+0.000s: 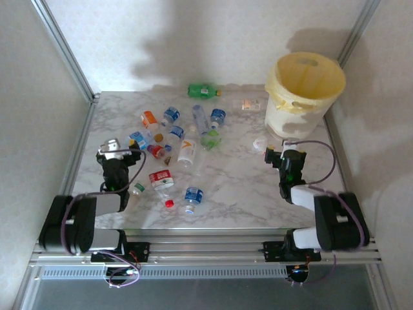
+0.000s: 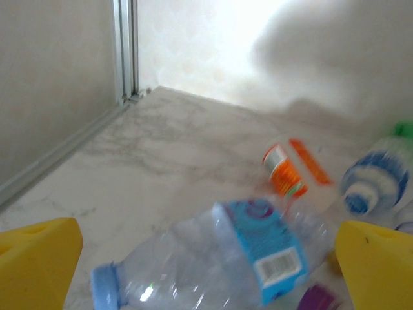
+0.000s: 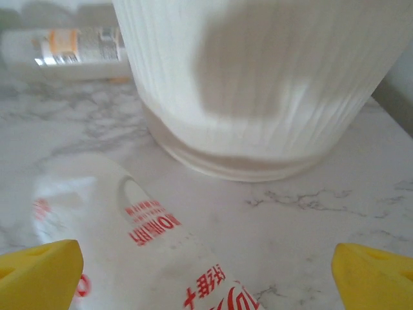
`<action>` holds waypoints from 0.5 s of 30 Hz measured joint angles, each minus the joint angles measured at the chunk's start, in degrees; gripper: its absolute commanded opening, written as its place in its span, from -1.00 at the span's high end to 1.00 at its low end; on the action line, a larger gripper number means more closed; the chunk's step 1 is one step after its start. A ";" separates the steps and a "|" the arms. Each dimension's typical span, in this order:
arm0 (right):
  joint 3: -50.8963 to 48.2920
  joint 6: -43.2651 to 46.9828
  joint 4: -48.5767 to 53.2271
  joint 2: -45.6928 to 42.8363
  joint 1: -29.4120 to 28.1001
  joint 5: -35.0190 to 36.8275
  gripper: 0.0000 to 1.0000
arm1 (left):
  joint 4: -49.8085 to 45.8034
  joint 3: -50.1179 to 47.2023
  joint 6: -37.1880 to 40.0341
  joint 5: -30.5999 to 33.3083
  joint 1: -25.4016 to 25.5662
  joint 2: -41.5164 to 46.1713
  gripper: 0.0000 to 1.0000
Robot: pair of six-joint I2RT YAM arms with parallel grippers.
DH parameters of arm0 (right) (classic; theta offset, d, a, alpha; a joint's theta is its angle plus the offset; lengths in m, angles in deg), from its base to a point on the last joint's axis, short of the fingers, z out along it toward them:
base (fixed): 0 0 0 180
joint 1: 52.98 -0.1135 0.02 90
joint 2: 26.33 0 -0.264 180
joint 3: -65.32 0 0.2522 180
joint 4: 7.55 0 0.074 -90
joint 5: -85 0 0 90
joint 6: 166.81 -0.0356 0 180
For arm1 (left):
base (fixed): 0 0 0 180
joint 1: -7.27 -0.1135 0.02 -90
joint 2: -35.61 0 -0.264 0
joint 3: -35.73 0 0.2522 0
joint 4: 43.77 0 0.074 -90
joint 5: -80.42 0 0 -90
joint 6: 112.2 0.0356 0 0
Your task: Throw the plastic bottles in the bin
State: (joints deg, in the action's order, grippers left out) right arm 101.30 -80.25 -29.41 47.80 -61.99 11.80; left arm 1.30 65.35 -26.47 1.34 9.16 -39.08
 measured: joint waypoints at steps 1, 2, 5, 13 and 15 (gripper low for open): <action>1.36 -0.74 3.41 -3.30 -0.33 0.13 -0.98 | -2.75 1.68 -0.68 0.87 0.72 2.23 -0.99; 2.80 -1.79 6.82 -6.69 -0.66 0.11 -0.98 | -6.19 3.76 -1.77 1.86 1.70 4.59 -0.99; 6.19 -5.27 15.87 -15.26 -1.31 -1.64 -0.98 | -16.48 9.51 -5.66 3.78 5.49 10.67 -0.99; 16.52 -14.08 42.42 -20.24 -5.77 -14.49 -0.98 | -42.64 21.92 -15.85 -1.20 17.64 16.85 -0.99; 18.34 -15.63 48.39 -20.24 -7.93 -17.40 -0.98 | -49.31 24.79 -18.01 -4.22 21.57 15.87 -0.99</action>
State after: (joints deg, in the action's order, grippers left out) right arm 119.64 -95.88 18.98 27.56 -69.93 -5.60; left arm -48.01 90.14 -44.48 -2.88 30.73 -23.22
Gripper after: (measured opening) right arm 0.992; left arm 0.994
